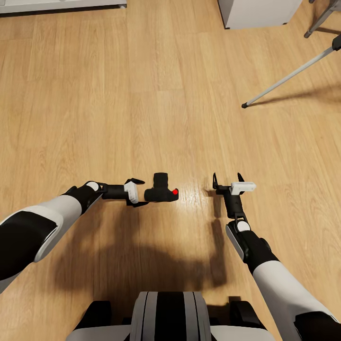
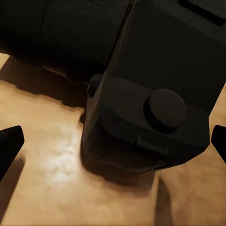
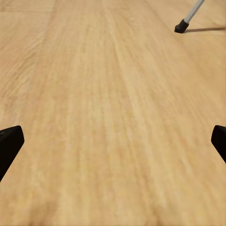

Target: Attach the digital camera to the camera tripod in the bedroom.

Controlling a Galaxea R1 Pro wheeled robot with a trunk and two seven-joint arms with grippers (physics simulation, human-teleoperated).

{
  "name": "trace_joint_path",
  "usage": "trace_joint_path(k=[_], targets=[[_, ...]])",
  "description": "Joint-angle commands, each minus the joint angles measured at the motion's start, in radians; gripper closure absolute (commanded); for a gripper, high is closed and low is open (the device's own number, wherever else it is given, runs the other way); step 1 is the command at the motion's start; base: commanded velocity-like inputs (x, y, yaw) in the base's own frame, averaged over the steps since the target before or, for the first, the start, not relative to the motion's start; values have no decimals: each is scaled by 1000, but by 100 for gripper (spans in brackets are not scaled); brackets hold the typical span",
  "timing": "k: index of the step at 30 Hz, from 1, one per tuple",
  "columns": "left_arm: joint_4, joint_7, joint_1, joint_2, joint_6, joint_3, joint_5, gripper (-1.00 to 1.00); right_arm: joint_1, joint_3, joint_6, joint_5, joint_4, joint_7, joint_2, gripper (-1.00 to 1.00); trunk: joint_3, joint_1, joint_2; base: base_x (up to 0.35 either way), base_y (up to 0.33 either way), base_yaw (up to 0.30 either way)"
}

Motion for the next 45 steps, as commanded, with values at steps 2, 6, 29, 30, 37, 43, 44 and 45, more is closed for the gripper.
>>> trace_joint_path(k=[2,6,29,30,37,43,44,45], targets=[[-1,-2,0,0,-3,8,-11,-100,-1,6,-3,-5,0,-7,-1,-100,0,0,0,0,0,0],[-1,-2,0,-2,-3,7,-11,-100,-1,6,-3,-5,0,-7,-1,-100,0,0,0,0,0,0],[-1,-2,0,-14,-3,8,-10,-100,-1,6,-3,-5,1,-7,-1,-100,0,0,0,0,0,0],[-1,-2,0,-15,-3,8,-10,-100,-1,6,-3,-5,1,-7,-1,-100,0,0,0,0,0,0],[-1,-2,0,-16,-2,8,-11,-100,-1,6,-3,-5,0,-7,-1,-100,0,0,0,0,0,0],[-1,-3,0,-17,-1,7,-11,-100,-1,6,-3,-5,0,-7,-1,-100,0,0,0,0,0,0],[-1,-3,0,-18,-1,7,-12,-100,-1,6,-3,-5,0,-7,-1,-100,0,0,0,0,0,0],[-1,-3,0,-18,-1,7,-12,-100,-1,6,-3,-5,0,-7,-1,-100,0,0,0,0,0,0]])
